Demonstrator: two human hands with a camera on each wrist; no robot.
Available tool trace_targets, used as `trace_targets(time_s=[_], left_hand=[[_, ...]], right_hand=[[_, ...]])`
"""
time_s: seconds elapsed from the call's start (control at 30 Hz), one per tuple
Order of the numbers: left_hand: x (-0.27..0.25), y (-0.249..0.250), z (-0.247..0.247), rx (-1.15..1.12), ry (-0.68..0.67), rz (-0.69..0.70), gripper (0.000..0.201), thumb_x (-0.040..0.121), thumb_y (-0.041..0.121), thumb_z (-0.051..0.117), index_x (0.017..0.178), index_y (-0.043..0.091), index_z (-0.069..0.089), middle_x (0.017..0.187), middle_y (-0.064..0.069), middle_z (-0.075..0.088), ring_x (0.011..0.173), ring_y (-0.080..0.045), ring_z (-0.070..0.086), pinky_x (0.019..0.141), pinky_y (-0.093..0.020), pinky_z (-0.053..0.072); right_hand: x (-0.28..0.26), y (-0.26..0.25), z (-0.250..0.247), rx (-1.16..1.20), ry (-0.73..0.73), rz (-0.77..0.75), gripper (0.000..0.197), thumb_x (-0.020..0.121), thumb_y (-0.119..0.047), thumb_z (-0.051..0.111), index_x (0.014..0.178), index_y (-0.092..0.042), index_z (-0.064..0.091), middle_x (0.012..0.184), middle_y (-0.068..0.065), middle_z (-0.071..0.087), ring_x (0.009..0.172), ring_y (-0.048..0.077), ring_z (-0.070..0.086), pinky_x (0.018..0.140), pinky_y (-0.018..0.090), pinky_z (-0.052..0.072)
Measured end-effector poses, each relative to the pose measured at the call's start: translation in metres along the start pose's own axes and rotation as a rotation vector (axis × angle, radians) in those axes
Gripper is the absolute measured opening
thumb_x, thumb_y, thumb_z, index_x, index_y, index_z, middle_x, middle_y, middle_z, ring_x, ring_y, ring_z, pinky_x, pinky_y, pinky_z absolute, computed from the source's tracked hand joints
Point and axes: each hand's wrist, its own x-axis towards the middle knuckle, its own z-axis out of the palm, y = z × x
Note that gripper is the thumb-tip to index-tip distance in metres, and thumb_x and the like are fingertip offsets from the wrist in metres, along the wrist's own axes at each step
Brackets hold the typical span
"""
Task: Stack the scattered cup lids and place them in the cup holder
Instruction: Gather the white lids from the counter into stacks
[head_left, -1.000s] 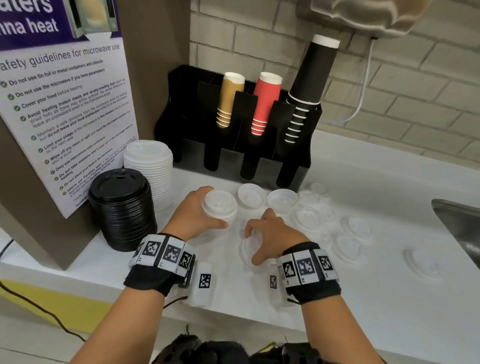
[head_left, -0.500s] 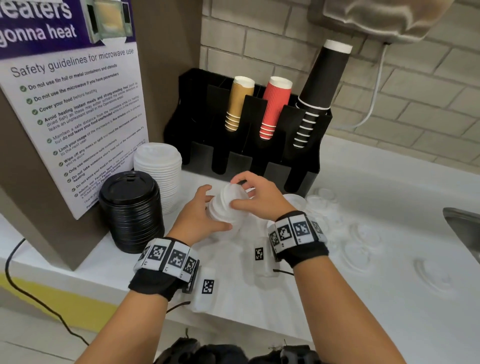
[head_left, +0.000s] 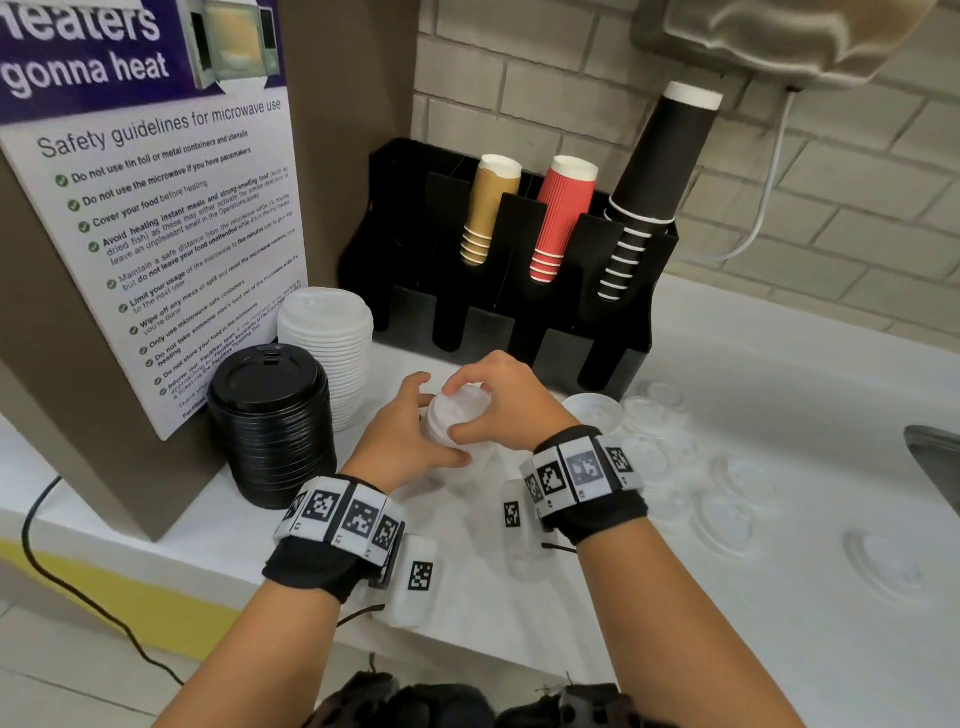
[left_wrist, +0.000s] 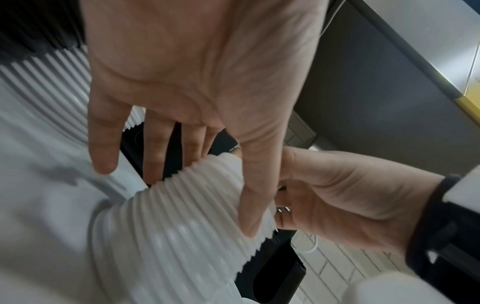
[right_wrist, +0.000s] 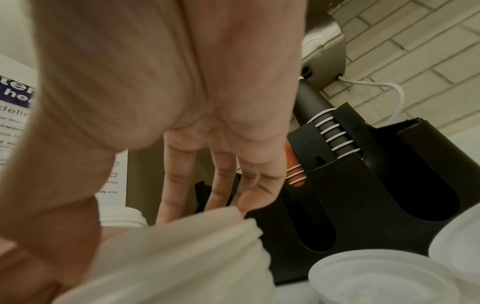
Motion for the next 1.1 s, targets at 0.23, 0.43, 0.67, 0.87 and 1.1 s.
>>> trace_targets(time_s=[0.23,0.43,0.67,0.87,1.1], left_hand=[[0.001,0.000,-0.001,0.006,0.012,0.030,0.094,0.061,0.021,0.091,0.139,0.026,0.040,0.121,0.010,0.050,0.106,-0.012,0.052,0.087,-0.025,0.042],[0.003,-0.001,-0.001,0.025,0.013,0.062,0.074,0.065,0.018,0.089,0.127,0.024,0.051,0.117,0.009,0.055,0.111,-0.016,0.052,0.088,-0.025,0.040],[0.003,0.001,-0.001,0.022,0.014,0.047,0.068,0.065,0.019,0.089,0.122,0.026,0.052,0.110,0.014,0.054,0.108,-0.016,0.053,0.088,-0.027,0.042],[0.000,0.004,0.000,0.031,0.012,0.047,0.084,0.065,0.018,0.089,0.135,0.025,0.044,0.118,0.012,0.048,0.110,-0.015,0.048,0.090,-0.026,0.037],[-0.002,0.002,-0.001,0.010,0.024,0.057,0.079,0.067,0.017,0.088,0.133,0.023,0.046,0.115,0.014,0.049,0.107,-0.014,0.051,0.088,-0.024,0.039]], right_hand=[[0.002,0.014,-0.005,0.172,0.039,0.023,0.032,0.080,-0.040,0.073,0.109,-0.029,0.065,0.112,-0.004,0.055,0.105,0.013,0.050,0.086,0.025,0.040],[0.022,0.051,-0.026,-0.129,-0.092,0.432,0.052,0.094,-0.035,0.054,0.142,-0.022,0.041,0.143,0.010,0.044,0.130,0.030,0.043,0.107,0.038,0.039],[0.030,0.052,-0.014,-0.349,-0.255,0.419,0.063,0.085,-0.035,0.065,0.141,-0.025,0.039,0.137,0.014,0.047,0.118,0.034,0.053,0.093,0.040,0.048],[0.030,0.053,-0.020,-0.307,-0.314,0.460,0.070,0.081,-0.041,0.064,0.139,-0.046,0.025,0.147,0.016,0.017,0.112,0.041,0.049,0.085,0.043,0.051],[-0.001,0.050,-0.029,0.540,0.227,0.256,0.061,0.064,-0.036,0.084,0.102,-0.032,0.037,0.115,0.004,0.053,0.103,0.019,0.058,0.076,0.031,0.051]])
